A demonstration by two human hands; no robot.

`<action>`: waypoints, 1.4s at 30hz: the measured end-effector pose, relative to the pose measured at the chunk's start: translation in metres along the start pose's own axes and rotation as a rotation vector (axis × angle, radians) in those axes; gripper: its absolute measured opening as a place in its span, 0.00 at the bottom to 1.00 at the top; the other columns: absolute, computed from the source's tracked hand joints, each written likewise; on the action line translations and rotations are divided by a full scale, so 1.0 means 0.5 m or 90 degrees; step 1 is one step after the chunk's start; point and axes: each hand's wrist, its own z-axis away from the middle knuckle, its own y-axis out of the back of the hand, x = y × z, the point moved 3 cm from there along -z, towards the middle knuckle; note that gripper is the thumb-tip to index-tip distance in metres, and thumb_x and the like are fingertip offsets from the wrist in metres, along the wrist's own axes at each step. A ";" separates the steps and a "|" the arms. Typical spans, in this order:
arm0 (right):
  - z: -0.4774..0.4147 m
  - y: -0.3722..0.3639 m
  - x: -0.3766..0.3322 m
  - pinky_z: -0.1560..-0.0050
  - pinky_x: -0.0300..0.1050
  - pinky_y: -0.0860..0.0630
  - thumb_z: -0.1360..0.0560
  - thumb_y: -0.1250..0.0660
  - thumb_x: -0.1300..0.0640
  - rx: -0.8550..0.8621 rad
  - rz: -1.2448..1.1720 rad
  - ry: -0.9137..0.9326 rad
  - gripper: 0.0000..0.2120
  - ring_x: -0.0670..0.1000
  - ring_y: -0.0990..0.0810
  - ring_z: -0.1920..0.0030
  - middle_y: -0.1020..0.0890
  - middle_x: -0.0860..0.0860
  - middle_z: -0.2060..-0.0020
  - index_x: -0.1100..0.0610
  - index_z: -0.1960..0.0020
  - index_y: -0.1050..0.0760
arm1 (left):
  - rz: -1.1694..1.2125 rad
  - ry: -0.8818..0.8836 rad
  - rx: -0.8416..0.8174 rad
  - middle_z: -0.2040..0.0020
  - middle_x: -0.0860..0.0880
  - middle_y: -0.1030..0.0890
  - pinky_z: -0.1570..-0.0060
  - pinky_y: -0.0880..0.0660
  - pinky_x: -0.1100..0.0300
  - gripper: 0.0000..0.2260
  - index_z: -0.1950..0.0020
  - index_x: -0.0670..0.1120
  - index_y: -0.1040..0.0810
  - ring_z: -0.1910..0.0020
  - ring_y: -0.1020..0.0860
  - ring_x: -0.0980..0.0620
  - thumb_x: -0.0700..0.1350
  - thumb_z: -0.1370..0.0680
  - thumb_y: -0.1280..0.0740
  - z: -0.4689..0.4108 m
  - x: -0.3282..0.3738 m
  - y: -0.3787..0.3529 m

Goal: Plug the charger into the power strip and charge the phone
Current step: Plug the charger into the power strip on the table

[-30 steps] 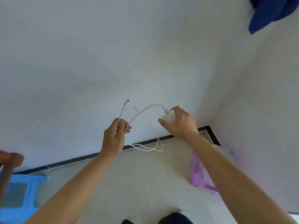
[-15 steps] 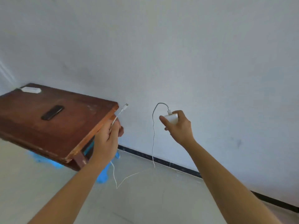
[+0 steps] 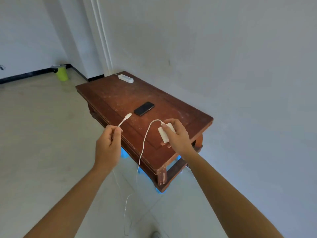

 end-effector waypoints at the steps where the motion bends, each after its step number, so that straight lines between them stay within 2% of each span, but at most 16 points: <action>1: -0.045 -0.041 0.000 0.72 0.37 0.22 0.20 0.34 0.49 -0.036 -0.022 -0.016 0.07 0.52 0.13 0.65 0.17 0.51 0.49 0.48 0.42 0.26 | -0.018 0.003 0.008 0.67 0.59 0.22 0.70 0.31 0.73 0.10 0.60 0.55 0.25 0.69 0.26 0.62 0.52 0.21 0.41 -0.039 -0.024 0.012; 5: -0.213 -0.187 -0.034 0.69 0.41 0.18 0.20 0.34 0.56 -0.137 -0.164 -0.105 0.07 0.53 0.13 0.65 0.17 0.56 0.50 0.52 0.42 0.26 | -0.088 0.018 0.013 0.72 0.61 0.25 0.72 0.33 0.70 0.10 0.59 0.51 0.25 0.73 0.29 0.60 0.49 0.19 0.39 -0.205 -0.100 0.069; 9: -0.374 -0.316 -0.098 0.61 0.44 0.16 0.21 0.32 0.61 -0.171 -0.355 -0.171 0.12 0.58 0.12 0.55 0.18 0.60 0.46 0.57 0.39 0.28 | -0.120 0.013 0.048 0.74 0.53 0.29 0.71 0.33 0.61 0.11 0.57 0.47 0.24 0.74 0.31 0.56 0.51 0.19 0.39 -0.366 -0.151 0.145; 11: -0.438 -0.381 -0.127 0.58 0.45 0.15 0.21 0.30 0.58 -0.179 -0.418 -0.178 0.14 0.58 0.12 0.52 0.19 0.61 0.43 0.55 0.37 0.29 | -0.121 0.019 0.063 0.73 0.51 0.30 0.70 0.33 0.54 0.12 0.56 0.45 0.24 0.74 0.32 0.55 0.50 0.18 0.39 -0.431 -0.182 0.181; 15: -0.565 -0.510 -0.153 0.51 0.47 0.15 0.21 0.30 0.49 -0.165 -0.452 -0.154 0.16 0.58 0.13 0.46 0.19 0.59 0.40 0.50 0.35 0.26 | -0.103 0.028 0.079 0.72 0.49 0.29 0.69 0.30 0.51 0.11 0.55 0.45 0.24 0.73 0.30 0.53 0.49 0.18 0.39 -0.574 -0.273 0.234; 18: -0.661 -0.595 -0.150 0.51 0.48 0.16 0.21 0.35 0.59 -0.139 -0.548 -0.181 0.19 0.62 0.15 0.43 0.22 0.63 0.36 0.57 0.30 0.29 | -0.074 0.035 0.072 0.72 0.50 0.28 0.65 0.23 0.43 0.10 0.55 0.45 0.24 0.70 0.27 0.44 0.48 0.18 0.40 -0.701 -0.364 0.253; 21: -0.741 -0.669 -0.149 0.47 0.49 0.16 0.25 0.44 0.72 -0.112 -0.549 -0.185 0.26 0.63 0.15 0.43 0.24 0.64 0.36 0.60 0.28 0.33 | -0.048 0.043 0.047 0.72 0.53 0.28 0.64 0.21 0.39 0.10 0.55 0.47 0.24 0.71 0.28 0.50 0.49 0.19 0.40 -0.825 -0.446 0.264; 24: -0.802 -0.714 -0.157 0.42 0.49 0.17 0.25 0.39 0.77 -0.062 -0.517 -0.165 0.29 0.59 0.15 0.42 0.24 0.62 0.34 0.58 0.27 0.32 | -0.031 0.034 -0.008 0.72 0.52 0.26 0.65 0.21 0.39 0.10 0.57 0.51 0.24 0.73 0.28 0.51 0.51 0.19 0.40 -0.952 -0.482 0.268; 27: -0.860 -0.724 -0.184 0.52 0.39 0.17 0.23 0.29 0.67 -0.002 -0.369 -0.109 0.26 0.51 0.14 0.45 0.18 0.58 0.37 0.56 0.27 0.29 | -0.025 0.007 -0.063 0.69 0.49 0.24 0.65 0.21 0.39 0.10 0.56 0.53 0.24 0.69 0.24 0.47 0.53 0.19 0.41 -1.075 -0.488 0.247; 29: -0.904 -0.717 -0.199 0.57 0.36 0.18 0.23 0.27 0.59 0.059 -0.230 -0.068 0.23 0.48 0.13 0.49 0.15 0.53 0.42 0.55 0.29 0.27 | -0.015 -0.007 -0.089 0.68 0.53 0.24 0.65 0.20 0.41 0.10 0.55 0.53 0.24 0.69 0.24 0.49 0.54 0.19 0.41 -1.147 -0.489 0.220; 32: -0.983 -0.702 -0.202 0.64 0.34 0.20 0.25 0.25 0.51 0.170 -0.112 -0.023 0.17 0.43 0.15 0.62 0.13 0.44 0.59 0.52 0.38 0.22 | -0.008 -0.038 -0.110 0.70 0.59 0.24 0.70 0.26 0.55 0.10 0.60 0.57 0.28 0.71 0.26 0.58 0.55 0.20 0.41 -1.238 -0.505 0.163; 34: -1.043 -0.695 -0.181 0.71 0.31 0.27 0.27 0.24 0.44 0.232 -0.046 0.000 0.11 0.39 0.25 0.72 0.21 0.40 0.70 0.48 0.48 0.19 | -0.002 -0.038 -0.129 0.71 0.63 0.25 0.71 0.32 0.60 0.11 0.62 0.56 0.30 0.73 0.28 0.60 0.55 0.19 0.40 -1.291 -0.535 0.111; 35: -1.065 -0.692 -0.168 0.72 0.31 0.29 0.28 0.25 0.41 0.248 -0.034 0.005 0.10 0.39 0.28 0.73 0.24 0.40 0.71 0.45 0.52 0.18 | 0.002 -0.032 -0.141 0.72 0.62 0.26 0.71 0.33 0.60 0.12 0.62 0.55 0.31 0.74 0.29 0.60 0.55 0.19 0.41 -1.306 -0.550 0.090; 37: -1.133 -0.699 -0.131 0.67 0.31 0.27 0.27 0.28 0.39 0.271 -0.057 -0.006 0.10 0.39 0.24 0.70 0.20 0.41 0.66 0.43 0.51 0.19 | 0.010 -0.022 -0.181 0.73 0.59 0.28 0.71 0.33 0.58 0.15 0.63 0.52 0.32 0.75 0.31 0.60 0.55 0.18 0.42 -1.355 -0.587 0.037; 40: -1.251 -0.730 -0.096 0.57 0.36 0.23 0.21 0.33 0.42 0.279 -0.192 -0.099 0.17 0.41 0.17 0.60 0.16 0.45 0.57 0.52 0.40 0.22 | 0.000 -0.012 -0.232 0.73 0.55 0.31 0.71 0.33 0.54 0.17 0.62 0.47 0.32 0.75 0.33 0.58 0.55 0.18 0.43 -1.450 -0.629 -0.028; 42: -1.325 -0.751 -0.097 0.61 0.37 0.22 0.19 0.36 0.44 0.294 -0.279 -0.130 0.17 0.42 0.15 0.62 0.16 0.46 0.57 0.55 0.38 0.25 | -0.006 -0.044 -0.252 0.75 0.56 0.32 0.73 0.34 0.54 0.17 0.65 0.50 0.34 0.76 0.34 0.58 0.54 0.18 0.42 -1.524 -0.635 -0.045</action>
